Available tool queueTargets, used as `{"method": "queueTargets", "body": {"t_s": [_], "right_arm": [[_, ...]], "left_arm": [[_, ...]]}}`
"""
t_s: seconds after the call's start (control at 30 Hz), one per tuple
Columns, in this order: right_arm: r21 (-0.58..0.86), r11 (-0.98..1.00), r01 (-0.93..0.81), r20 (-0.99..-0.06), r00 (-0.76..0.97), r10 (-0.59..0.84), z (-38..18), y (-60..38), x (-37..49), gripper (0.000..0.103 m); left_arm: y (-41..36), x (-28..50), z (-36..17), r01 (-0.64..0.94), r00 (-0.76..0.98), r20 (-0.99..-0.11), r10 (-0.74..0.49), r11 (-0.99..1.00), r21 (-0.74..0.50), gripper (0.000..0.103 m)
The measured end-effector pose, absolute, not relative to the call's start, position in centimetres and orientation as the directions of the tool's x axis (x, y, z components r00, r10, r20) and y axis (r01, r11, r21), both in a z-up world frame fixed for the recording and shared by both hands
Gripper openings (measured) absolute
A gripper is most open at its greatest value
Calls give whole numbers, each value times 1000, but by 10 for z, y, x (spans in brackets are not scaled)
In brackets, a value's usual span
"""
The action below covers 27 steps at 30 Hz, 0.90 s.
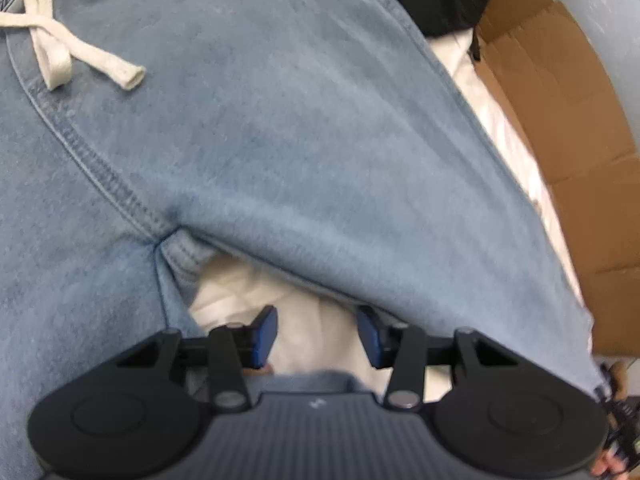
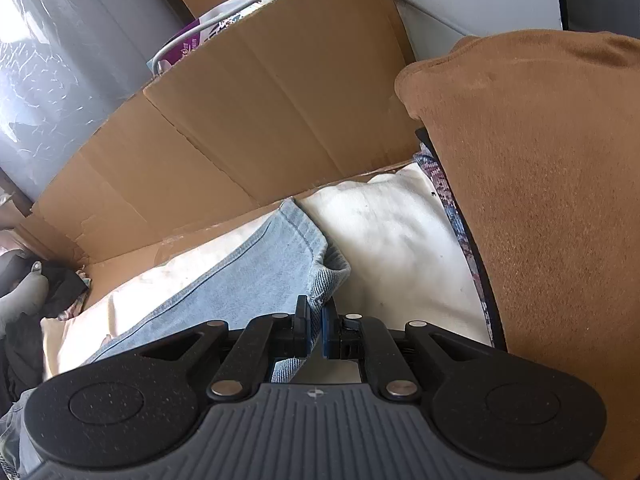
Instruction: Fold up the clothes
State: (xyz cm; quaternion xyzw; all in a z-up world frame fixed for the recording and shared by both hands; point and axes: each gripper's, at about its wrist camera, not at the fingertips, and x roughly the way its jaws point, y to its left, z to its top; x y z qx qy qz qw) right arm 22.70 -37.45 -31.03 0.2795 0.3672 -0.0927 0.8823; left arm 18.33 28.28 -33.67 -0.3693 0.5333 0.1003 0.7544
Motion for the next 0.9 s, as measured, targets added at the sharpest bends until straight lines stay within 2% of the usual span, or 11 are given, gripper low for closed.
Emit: {"method": "queueTargets", "body": {"t_s": [0.37,0.9], "right_arm": [[419,819,392,-713,700,30,-320,-371,227,3],[403,826,394,-727,686,27,-328,-369,226,3]], "left_arm": [[301,178,-340,-632,500,-821,-276,531,-564,45],[306,172,-344,-675,516,-821,-244,474,-565,42]]}}
